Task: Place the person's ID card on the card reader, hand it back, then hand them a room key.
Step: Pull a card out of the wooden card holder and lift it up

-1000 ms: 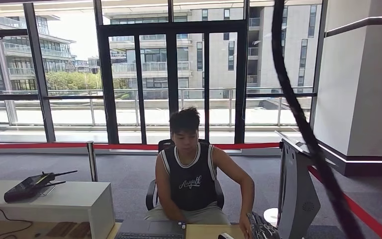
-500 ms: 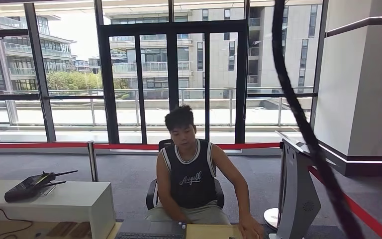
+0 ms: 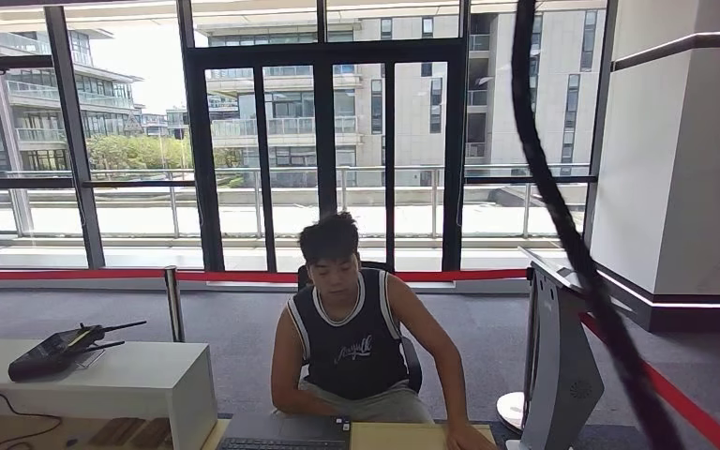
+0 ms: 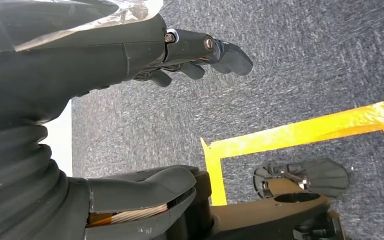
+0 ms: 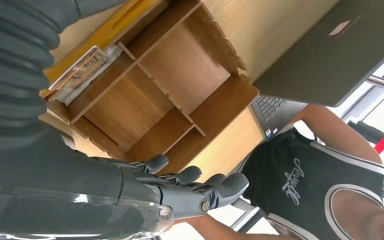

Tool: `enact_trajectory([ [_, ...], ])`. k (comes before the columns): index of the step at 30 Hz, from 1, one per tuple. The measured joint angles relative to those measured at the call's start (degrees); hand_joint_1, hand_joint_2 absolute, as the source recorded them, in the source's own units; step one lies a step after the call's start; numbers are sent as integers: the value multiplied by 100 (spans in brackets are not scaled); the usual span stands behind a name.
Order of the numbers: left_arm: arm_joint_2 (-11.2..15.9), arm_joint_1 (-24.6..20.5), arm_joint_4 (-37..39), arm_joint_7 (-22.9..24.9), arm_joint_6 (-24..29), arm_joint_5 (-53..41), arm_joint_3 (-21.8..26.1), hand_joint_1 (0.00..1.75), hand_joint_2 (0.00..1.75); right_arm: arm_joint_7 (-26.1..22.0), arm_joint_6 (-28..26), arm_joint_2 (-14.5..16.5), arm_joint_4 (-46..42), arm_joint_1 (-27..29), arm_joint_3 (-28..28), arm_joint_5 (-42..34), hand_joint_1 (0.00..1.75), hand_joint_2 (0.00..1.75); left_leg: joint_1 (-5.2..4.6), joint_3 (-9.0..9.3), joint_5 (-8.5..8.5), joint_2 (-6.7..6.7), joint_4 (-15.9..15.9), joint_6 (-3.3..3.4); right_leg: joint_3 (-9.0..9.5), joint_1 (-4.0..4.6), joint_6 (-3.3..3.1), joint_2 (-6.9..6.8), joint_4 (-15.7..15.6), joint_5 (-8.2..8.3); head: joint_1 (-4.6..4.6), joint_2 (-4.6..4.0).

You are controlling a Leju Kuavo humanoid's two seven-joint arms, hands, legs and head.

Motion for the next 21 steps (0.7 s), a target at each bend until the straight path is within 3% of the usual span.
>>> enact_trajectory([
  [5,2,-3,0,53,4,-17,24,0,175,318,-307,-81,-134,102,157,842,0,175,0,0,0,0,0,0,0,0,0,0,0,0,1,0],
  [10,2,-16,0,87,2,-38,25,0,175,745,-545,-135,-130,205,360,2234,0,175,0,0,0,0,0,0,0,0,0,0,0,0,1,0],
  [17,2,-39,0,125,2,-52,25,0,175,1236,-486,-151,-3,382,638,3779,0,175,0,-2,0,0,-1,0,-1,0,0,0,0,0,2,0],
  [21,2,-49,0,135,4,-57,25,0,175,1406,-350,-143,116,448,755,4270,0,175,0,-2,0,-1,-1,0,0,0,0,0,0,0,2,0],
])
